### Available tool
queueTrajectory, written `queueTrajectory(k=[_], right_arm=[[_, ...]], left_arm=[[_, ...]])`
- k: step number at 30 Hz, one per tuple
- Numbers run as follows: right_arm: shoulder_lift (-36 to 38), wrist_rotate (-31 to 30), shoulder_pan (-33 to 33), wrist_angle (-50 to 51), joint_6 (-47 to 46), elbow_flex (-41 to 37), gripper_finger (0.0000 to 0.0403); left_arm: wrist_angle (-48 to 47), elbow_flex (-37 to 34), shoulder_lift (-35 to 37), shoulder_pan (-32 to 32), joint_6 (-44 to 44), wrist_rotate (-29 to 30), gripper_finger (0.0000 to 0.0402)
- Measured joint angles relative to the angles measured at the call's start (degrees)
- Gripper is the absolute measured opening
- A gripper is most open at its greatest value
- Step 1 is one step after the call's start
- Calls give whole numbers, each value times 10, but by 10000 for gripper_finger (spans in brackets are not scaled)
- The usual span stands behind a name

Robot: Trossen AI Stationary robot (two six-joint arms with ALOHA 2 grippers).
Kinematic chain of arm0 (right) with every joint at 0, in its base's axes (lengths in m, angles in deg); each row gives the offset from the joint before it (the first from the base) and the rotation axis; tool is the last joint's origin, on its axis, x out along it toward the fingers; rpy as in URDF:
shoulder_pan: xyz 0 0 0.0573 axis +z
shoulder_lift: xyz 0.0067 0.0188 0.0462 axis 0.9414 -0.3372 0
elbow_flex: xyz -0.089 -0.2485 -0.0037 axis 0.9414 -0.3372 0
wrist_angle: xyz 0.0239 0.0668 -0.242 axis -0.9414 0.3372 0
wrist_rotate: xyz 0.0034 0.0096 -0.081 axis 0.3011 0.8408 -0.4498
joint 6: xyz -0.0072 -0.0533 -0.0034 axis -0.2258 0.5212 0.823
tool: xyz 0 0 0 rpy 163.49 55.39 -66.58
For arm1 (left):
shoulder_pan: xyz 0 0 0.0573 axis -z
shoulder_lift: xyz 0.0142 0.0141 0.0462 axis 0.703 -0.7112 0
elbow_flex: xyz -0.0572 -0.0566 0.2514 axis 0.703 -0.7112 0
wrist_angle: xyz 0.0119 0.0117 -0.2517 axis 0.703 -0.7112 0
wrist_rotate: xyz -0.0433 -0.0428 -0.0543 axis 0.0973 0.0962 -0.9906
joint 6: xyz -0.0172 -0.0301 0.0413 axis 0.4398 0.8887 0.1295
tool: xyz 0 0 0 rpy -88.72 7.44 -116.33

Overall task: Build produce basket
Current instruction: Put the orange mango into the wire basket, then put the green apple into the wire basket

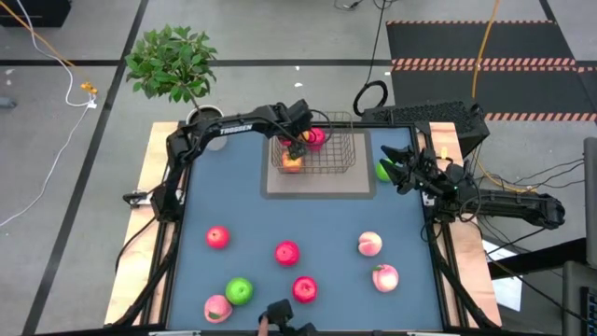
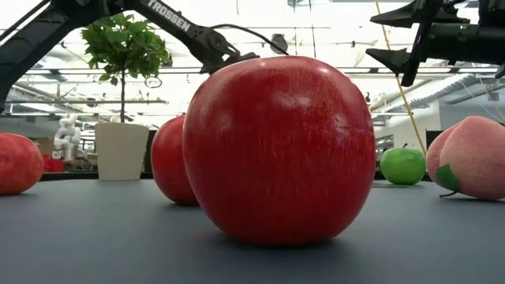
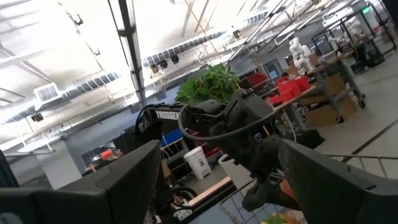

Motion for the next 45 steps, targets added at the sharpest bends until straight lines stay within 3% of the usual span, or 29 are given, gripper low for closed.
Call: queueTrajectory(k=[8,13,27,30,32,35,39,45], right_arm=[[0,0,0,2,-3,0,320],[0,0,0,2,10,0,320],[0,-1,0,-76,67,0,320],[0,0,0,-92,80,0,320],[0,1,0,-101,94,0,320],[0,1,0,-113,113,0,320],[0,2,0,-130,120,0,320],[0,19,0,-177,120,0,320]], left_arm=[[-6,0,6,12,-16,1,393],[-39,23,13,35,-22,14,387],[-262,333,22,220,-21,116,373],[-288,360,21,258,31,117,372],[-286,363,22,284,118,116,372],[-289,362,20,320,230,61,374],[-299,362,20,372,291,-28,370],[-353,362,20,448,426,-66,360]])
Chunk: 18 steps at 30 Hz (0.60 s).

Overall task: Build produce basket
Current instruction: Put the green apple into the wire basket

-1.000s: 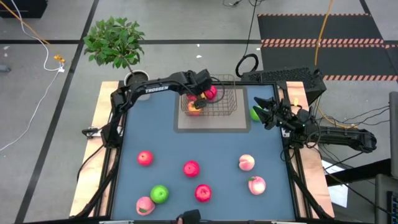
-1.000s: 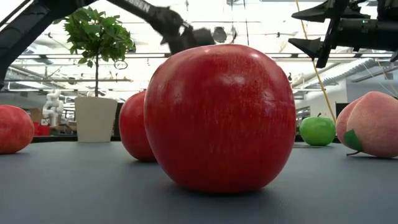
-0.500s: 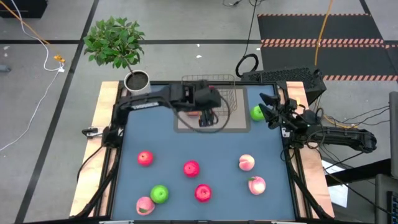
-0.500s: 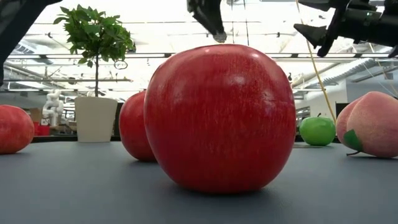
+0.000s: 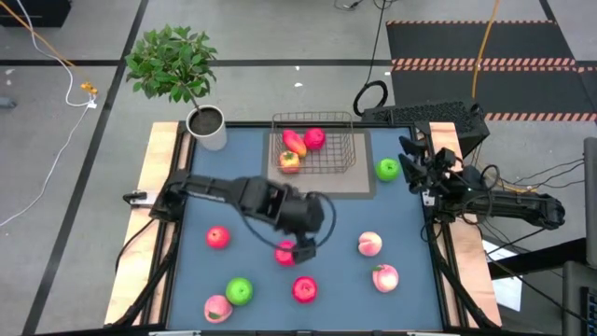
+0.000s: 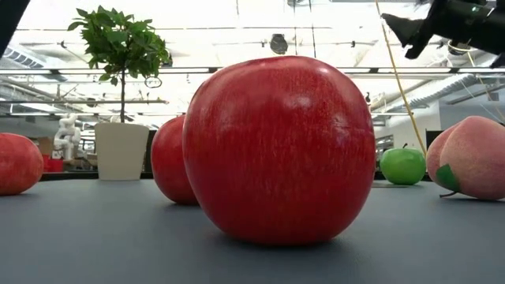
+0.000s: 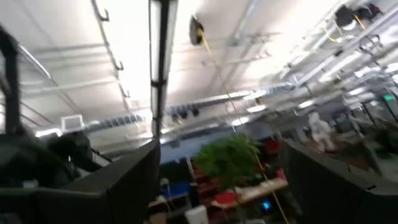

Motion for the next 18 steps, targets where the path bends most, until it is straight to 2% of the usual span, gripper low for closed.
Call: queueTrajectory(k=[4,9,13,15,18], right_arm=[[0,29,0,-43,-2,0,320],[0,38,0,-76,29,0,320],[0,27,0,-89,65,9,320],[-1,23,0,-78,82,16,320],[-9,9,0,-54,99,33,320]], left_arm=[[-71,-7,0,60,157,-43,351],[-101,-51,0,148,315,19,338],[-102,-129,1,199,438,43,334],[-102,-169,0,215,486,18,337],[-100,-224,0,233,513,-59,355]])
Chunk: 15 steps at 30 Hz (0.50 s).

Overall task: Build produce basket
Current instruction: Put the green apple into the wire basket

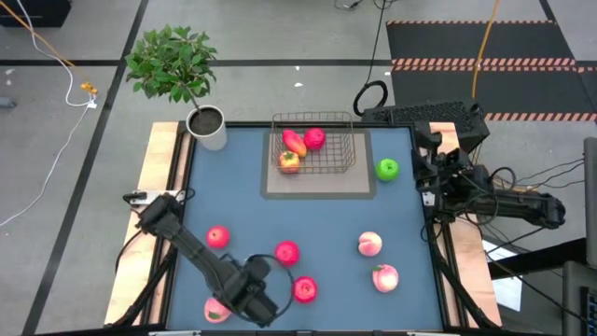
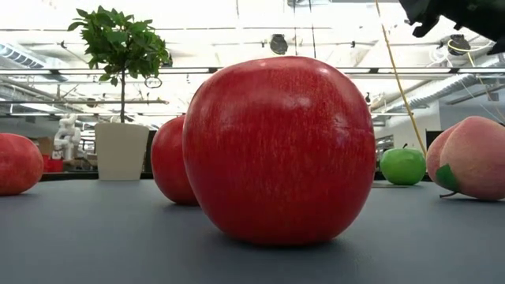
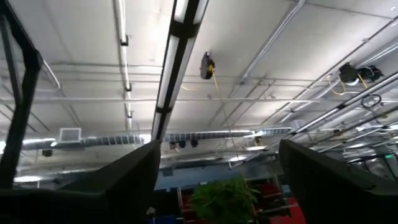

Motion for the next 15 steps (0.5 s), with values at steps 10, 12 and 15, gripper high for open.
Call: queueTrajectory(k=[10,12,15], right_arm=[[-93,-13,0,4,22,42,320],[-112,-13,0,4,18,49,320],[-133,-12,0,5,15,60,320]], left_arm=[[31,-61,0,22,-27,-58,399],[47,-61,0,22,-39,-39,399],[56,-64,0,21,-52,-21,400]])
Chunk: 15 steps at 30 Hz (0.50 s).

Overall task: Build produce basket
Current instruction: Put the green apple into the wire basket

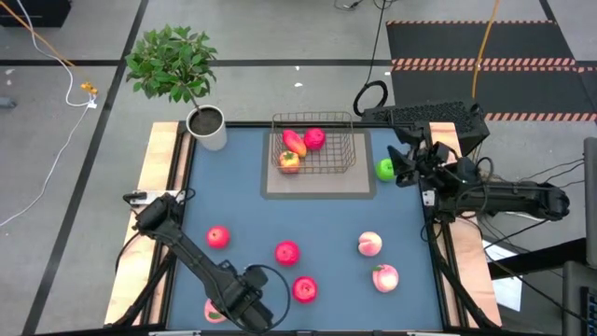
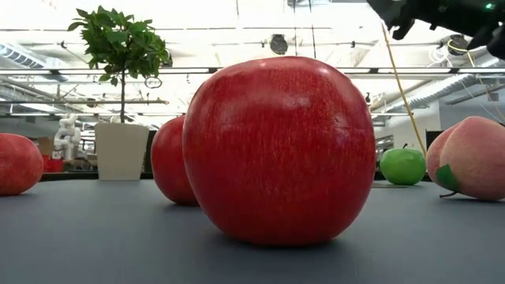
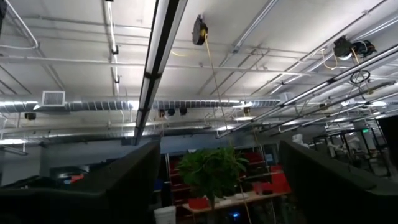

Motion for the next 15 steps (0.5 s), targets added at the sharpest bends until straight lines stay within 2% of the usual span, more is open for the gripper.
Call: queueTrajectory(k=[4,9,15], right_arm=[[-15,1,0,0,0,8,320],[-19,1,0,-5,2,11,320],[-19,1,0,-9,14,11,320]], left_arm=[[8,-19,0,7,-24,35,400],[28,-59,0,19,-20,34,400],[131,-101,0,22,-26,41,400]])
